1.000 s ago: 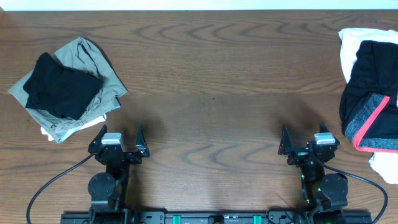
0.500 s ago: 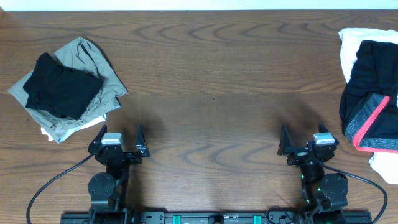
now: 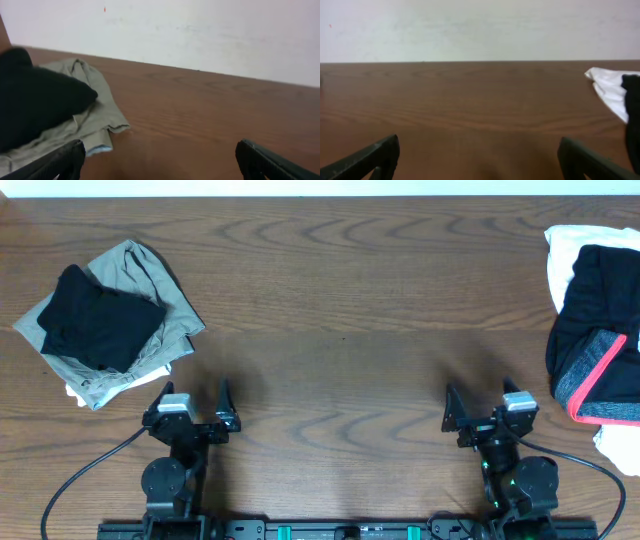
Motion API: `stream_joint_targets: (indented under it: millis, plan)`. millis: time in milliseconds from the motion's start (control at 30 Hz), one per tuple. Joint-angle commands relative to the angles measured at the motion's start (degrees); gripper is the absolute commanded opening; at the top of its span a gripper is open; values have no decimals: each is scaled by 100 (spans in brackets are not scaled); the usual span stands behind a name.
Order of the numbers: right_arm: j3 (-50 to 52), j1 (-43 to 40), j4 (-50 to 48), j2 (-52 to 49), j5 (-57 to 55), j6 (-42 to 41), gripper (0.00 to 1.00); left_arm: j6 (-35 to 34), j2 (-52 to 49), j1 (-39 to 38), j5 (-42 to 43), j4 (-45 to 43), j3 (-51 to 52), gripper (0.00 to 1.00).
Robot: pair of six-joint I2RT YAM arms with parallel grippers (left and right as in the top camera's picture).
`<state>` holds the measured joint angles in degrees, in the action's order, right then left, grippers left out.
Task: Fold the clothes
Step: 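Reach the right gripper to the black leggings pile at right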
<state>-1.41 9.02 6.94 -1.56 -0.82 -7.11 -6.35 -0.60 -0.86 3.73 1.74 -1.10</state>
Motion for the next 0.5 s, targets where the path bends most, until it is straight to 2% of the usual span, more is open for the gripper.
stream_joint_targets:
  millis: [0,200,400,467]
  plan:
    - [-393,-81,487,-197,-136,-101,99,-581,-7,-20,413,278,-92,98]
    - [-1198,-85,1010,-1117,-367,-98,99,-758,-424,-20,723,872,-721,98]
    - [-2238,-87,1180,-2726,-367,-79,99,-772,-1443,-20,739,1832,-1777,98]
    - [-2728,-87,1397,-3407,-341,208,99,-769,-1921,-20,743,2221,-2225,98]
